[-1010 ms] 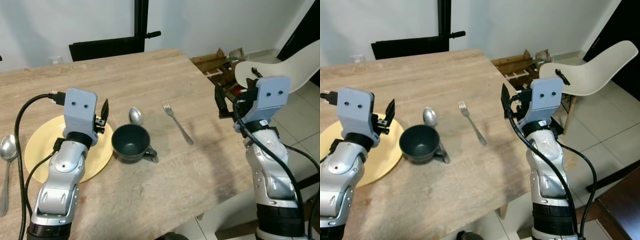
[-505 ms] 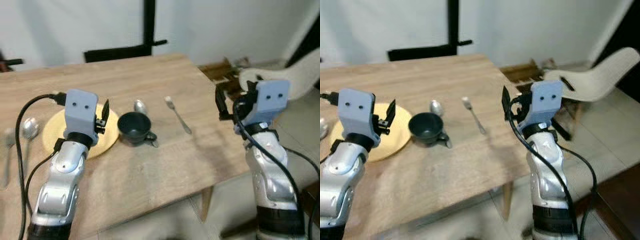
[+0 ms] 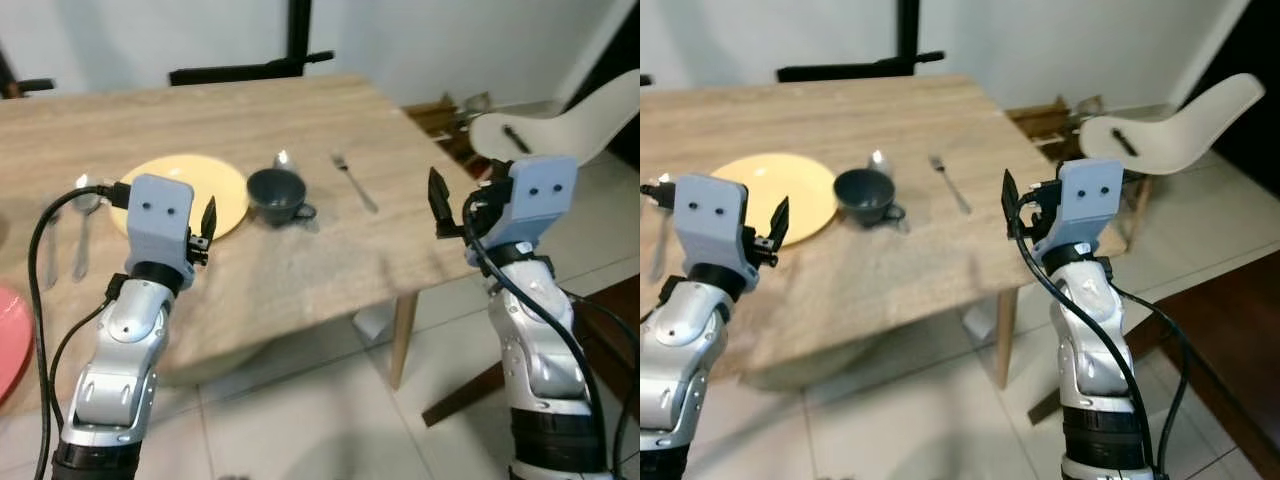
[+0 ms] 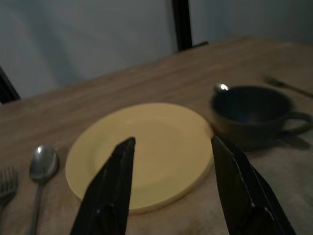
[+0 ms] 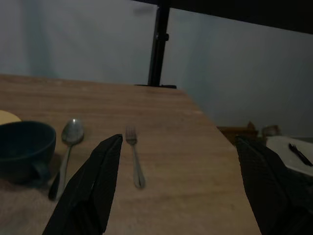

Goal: Setting the table

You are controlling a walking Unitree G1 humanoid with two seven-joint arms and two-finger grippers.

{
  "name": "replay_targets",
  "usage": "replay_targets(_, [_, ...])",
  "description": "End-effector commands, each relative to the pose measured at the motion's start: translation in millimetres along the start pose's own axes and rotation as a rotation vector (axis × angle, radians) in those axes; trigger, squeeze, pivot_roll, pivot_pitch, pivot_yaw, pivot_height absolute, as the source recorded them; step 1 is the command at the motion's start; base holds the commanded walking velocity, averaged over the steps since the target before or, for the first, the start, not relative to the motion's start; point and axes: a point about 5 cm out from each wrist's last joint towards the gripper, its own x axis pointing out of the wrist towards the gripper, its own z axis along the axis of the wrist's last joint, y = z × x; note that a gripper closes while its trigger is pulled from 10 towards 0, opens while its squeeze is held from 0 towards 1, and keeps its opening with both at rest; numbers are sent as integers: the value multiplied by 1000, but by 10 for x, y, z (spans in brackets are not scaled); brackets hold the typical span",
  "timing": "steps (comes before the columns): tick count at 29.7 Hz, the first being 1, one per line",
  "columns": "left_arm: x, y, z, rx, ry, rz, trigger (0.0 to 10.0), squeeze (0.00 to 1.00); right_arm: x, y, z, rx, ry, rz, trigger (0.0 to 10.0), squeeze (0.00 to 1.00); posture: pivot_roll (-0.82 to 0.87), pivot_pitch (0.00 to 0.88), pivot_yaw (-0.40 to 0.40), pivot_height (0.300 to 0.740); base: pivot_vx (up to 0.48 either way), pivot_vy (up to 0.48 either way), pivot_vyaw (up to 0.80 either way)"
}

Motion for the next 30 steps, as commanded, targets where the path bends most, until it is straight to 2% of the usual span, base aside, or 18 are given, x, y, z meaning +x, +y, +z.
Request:
replay_targets(1, [-5, -25, -6, 0, 2, -6, 10000, 141, -18, -59, -11, 0, 2, -21, 10000, 0, -91, 0, -29, 740, -345, 0, 0])
replay_targets(30, [19, -82, -17, -8, -2, -26, 10000, 145, -30, -78, -25, -12, 5, -21, 10000, 0, -112, 0, -24, 740, -347, 0, 0])
